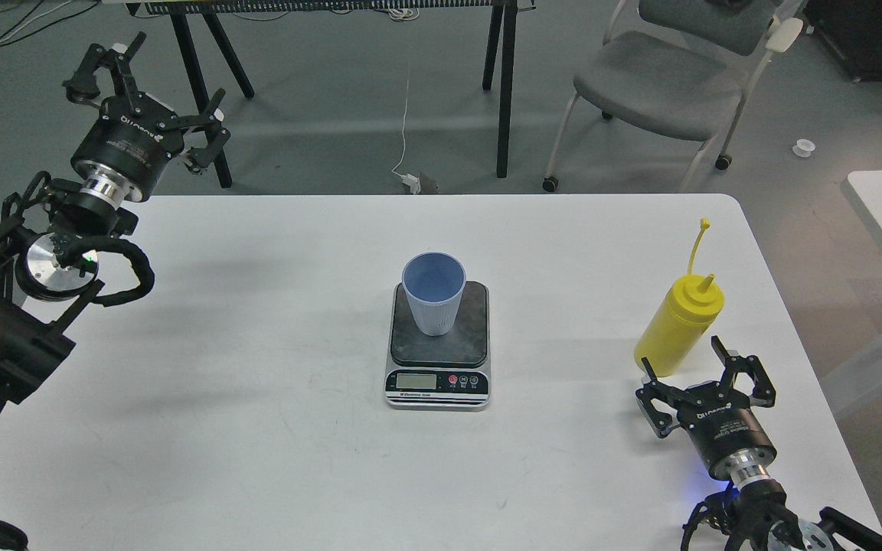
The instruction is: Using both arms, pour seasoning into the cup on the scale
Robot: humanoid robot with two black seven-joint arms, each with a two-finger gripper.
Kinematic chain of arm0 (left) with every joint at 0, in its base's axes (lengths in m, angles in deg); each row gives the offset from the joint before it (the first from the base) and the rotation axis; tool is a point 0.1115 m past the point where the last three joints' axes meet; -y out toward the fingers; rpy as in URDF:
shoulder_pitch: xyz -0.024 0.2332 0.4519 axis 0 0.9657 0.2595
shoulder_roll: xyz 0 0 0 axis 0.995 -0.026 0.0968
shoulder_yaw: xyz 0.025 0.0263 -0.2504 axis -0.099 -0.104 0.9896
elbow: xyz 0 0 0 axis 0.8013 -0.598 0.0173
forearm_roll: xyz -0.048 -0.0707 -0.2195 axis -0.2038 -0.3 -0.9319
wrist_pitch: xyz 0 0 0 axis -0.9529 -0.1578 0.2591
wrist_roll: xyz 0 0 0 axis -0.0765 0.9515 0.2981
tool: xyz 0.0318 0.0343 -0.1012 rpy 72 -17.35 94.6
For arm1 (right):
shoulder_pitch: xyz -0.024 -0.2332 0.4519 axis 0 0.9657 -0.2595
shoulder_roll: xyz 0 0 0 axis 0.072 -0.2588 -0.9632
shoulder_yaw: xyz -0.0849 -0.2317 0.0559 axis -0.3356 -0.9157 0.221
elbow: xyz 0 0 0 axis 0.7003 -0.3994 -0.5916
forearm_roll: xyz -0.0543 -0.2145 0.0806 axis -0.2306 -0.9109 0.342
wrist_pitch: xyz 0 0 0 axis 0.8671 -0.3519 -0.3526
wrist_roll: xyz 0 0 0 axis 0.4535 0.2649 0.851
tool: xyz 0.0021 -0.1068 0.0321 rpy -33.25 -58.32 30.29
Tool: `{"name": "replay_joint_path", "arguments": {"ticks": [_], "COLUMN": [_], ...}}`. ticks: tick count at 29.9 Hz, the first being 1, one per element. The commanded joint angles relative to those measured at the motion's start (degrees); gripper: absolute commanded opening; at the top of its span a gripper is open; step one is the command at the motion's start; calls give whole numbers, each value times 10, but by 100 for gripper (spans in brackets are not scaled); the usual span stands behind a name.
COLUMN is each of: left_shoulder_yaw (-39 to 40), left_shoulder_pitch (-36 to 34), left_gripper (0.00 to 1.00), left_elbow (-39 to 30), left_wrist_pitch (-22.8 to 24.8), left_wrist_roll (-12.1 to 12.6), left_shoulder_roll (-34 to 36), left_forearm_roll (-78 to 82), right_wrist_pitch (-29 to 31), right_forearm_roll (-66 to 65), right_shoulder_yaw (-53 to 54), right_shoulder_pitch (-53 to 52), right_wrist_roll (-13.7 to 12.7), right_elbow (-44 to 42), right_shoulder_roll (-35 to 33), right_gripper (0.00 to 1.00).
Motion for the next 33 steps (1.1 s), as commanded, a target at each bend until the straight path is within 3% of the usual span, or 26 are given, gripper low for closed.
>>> {"name": "replay_joint_path", "arguments": {"ticks": [1,11,17,24,33], "left_shoulder_yaw": [2,4,40,75,87], "left_shoulder_pitch": [2,8,42,63,64], "left_gripper": [99,99,99,99,99], "left_elbow": [-6,-13,-7,25,47], "left_wrist_pitch": [0,6,20,20,20], "left_wrist_roll": [-1,0,-1,1,0], "left_shoulder_roll": [1,3,2,1,-2], "left_forearm_roll": [0,-4,-7,-12,-50], "right_wrist_pitch": [0,0,0,0,0], "right_forearm_roll": [0,-3,-3,-20,-21], "right_shoulder_yaw": [2,102,118,57,26], "right_shoulder_pitch": [36,2,-158,-345,-430], "right_wrist_roll": [3,-1,-2,-10,-37], "right_elbow": [32,-3,-117,-296,-389], "right_shoulder_roll": [-47,-178,-171,-123,-38], "right_gripper": [99,99,99,99,99]}}
